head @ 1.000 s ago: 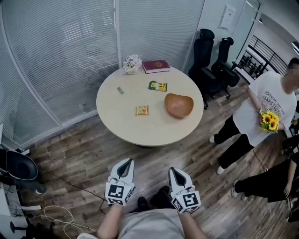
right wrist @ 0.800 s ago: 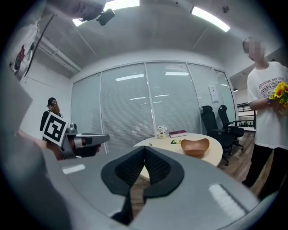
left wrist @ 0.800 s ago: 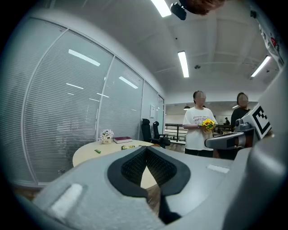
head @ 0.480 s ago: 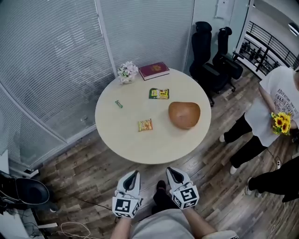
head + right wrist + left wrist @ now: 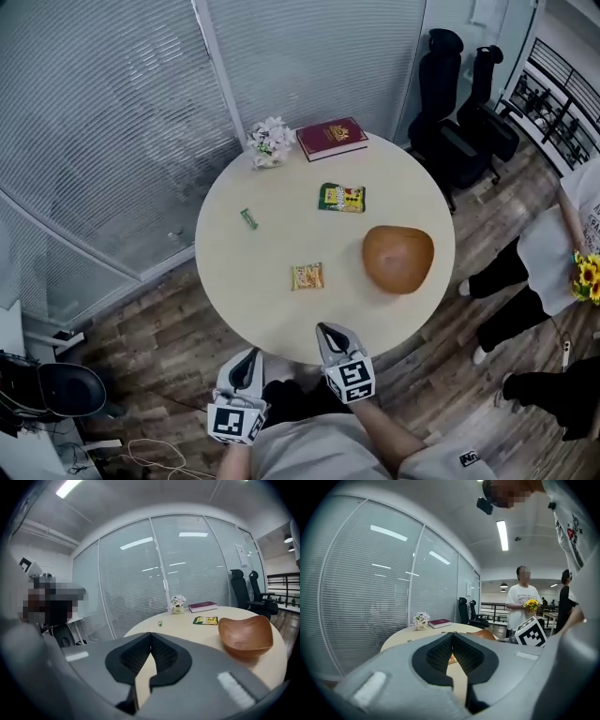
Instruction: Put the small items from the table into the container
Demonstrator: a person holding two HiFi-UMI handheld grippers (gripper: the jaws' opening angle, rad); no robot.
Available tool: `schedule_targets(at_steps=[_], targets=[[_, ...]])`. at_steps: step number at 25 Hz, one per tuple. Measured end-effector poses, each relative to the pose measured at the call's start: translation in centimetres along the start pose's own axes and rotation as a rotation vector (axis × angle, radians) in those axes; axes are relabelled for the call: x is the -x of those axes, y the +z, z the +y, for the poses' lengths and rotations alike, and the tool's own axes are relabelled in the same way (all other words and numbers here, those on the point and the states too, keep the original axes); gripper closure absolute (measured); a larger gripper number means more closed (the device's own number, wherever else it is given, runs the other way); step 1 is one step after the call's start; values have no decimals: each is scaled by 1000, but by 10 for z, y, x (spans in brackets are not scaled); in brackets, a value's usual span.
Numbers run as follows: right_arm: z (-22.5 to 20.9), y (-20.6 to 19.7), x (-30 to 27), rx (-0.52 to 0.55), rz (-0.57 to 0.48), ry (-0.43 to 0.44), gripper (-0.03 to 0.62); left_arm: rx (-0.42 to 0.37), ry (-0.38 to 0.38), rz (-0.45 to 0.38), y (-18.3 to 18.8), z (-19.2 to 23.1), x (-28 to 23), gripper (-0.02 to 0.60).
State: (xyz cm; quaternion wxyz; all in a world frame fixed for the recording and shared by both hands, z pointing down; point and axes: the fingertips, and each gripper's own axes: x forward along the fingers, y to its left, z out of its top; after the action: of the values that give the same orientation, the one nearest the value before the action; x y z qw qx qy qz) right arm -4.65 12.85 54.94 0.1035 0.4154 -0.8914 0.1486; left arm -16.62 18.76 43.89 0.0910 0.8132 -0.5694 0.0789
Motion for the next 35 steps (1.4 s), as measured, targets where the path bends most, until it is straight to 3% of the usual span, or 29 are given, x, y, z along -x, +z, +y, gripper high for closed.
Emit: schedule_targets(at_steps=[8,13,16,19,30,35], targets=[[-47,-12,-94,4,97,-107,587,24,-63,48,-18,73,-77,584],[-73,-37,-151,-12,228,-182,462,41,-137,74,-15,117,-116,584],[-84,-52,-185,-46,282,-249,305,26,-170,91,-15,148,-133,584],[-93,-67,-204,-63,320,-314,259,25,-186,117,-16,170,-145,584],[-98,-104,-210,-106,437,-371,289,22,-241,156,-19,178,-166,584],[-95,-102,-209,-100,463,-350,363,17,-241,147,-15,177,-169,584]])
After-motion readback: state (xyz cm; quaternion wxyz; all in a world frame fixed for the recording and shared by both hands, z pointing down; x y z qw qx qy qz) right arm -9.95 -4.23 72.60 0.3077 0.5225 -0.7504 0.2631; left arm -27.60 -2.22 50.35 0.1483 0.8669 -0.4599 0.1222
